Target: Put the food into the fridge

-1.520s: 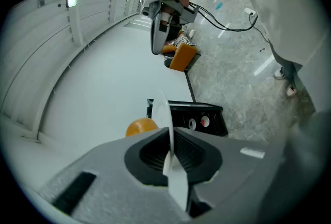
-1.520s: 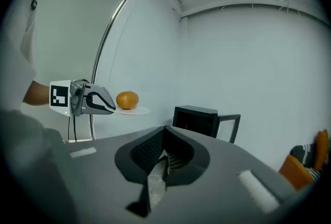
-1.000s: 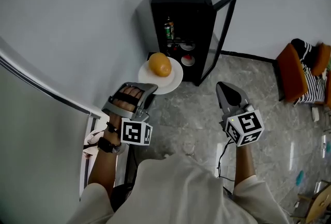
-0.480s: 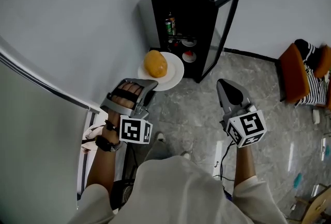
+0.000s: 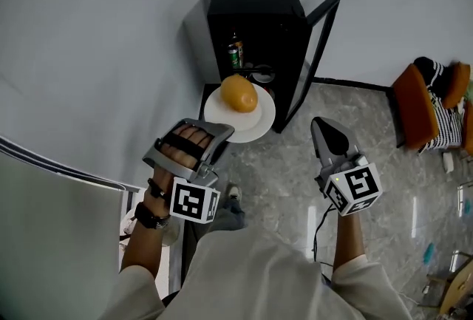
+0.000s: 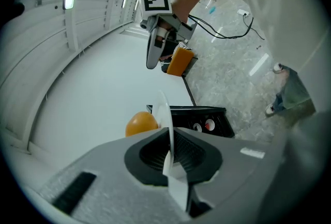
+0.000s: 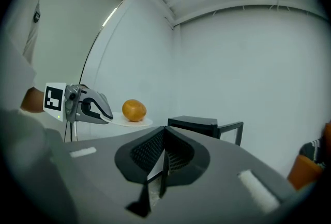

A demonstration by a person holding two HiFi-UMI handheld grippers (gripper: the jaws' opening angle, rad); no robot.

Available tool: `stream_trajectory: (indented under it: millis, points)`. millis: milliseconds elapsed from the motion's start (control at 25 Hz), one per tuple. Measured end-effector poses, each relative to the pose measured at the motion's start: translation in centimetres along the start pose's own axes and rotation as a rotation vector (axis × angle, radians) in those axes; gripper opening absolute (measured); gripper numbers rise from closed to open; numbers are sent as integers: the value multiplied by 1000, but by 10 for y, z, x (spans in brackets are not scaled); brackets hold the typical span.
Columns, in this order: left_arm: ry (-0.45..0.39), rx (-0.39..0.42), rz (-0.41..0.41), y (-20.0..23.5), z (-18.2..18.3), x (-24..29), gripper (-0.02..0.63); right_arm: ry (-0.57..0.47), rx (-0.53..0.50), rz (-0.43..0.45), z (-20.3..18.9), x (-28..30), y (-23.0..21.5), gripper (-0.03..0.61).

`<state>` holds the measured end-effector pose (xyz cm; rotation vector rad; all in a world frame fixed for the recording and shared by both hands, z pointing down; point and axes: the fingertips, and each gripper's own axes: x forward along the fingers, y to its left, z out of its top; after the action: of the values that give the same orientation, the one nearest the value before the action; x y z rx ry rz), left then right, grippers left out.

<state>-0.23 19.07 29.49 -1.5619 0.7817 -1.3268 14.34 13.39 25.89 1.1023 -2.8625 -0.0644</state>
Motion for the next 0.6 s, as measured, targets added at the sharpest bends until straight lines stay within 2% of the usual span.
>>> stream_trajectory:
  millis: [120, 280, 600]
  points:
    - [-50, 28, 3, 18, -19, 22, 21, 9, 16, -24, 3, 33, -12, 6]
    - [-85, 24, -10, 30, -54, 56, 21, 15, 20, -44, 8, 78, -22, 6]
    - [-90, 16, -23, 36, -99, 100, 21, 34, 12, -67, 10, 129, -32, 6]
